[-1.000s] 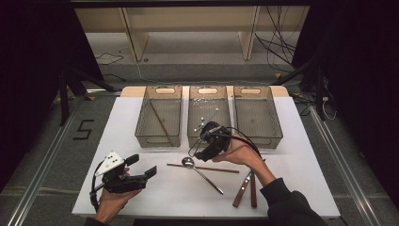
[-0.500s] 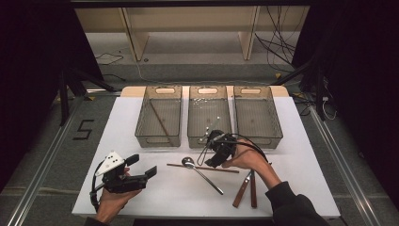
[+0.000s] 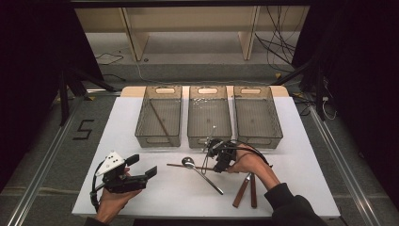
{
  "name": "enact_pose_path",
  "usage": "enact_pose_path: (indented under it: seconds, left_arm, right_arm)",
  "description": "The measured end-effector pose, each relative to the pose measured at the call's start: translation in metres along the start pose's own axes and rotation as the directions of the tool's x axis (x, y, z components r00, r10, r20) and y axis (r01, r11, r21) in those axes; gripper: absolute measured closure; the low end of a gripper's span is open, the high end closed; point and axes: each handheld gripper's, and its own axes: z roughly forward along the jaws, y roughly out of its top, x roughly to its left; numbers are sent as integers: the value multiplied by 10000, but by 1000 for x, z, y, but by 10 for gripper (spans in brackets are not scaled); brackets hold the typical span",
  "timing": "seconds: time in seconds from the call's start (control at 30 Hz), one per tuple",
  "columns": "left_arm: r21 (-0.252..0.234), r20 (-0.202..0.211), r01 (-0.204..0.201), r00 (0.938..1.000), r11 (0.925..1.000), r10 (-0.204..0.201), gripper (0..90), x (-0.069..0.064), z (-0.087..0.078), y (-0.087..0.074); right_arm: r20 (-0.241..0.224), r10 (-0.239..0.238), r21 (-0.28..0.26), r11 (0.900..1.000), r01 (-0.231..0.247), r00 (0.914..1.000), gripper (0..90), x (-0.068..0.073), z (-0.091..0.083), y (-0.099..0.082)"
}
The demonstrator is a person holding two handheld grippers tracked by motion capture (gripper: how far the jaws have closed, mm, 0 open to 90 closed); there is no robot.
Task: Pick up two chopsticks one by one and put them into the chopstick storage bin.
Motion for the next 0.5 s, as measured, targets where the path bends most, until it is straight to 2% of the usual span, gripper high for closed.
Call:
enact_pose_path:
  seconds: [0.2, 0.5]
  left_arm:
    - [-2, 8, 6, 10000, 10000, -6, 117, 0, 0, 0]
    - [8, 16, -8, 10000, 10000, 8, 117, 0, 0, 0]
  right_arm:
    - [40, -318, 531, 9981, 316, 9995, 678, 2, 10, 2]
    - [-106, -421, 810, 9958, 428, 9991, 776, 1, 15, 4]
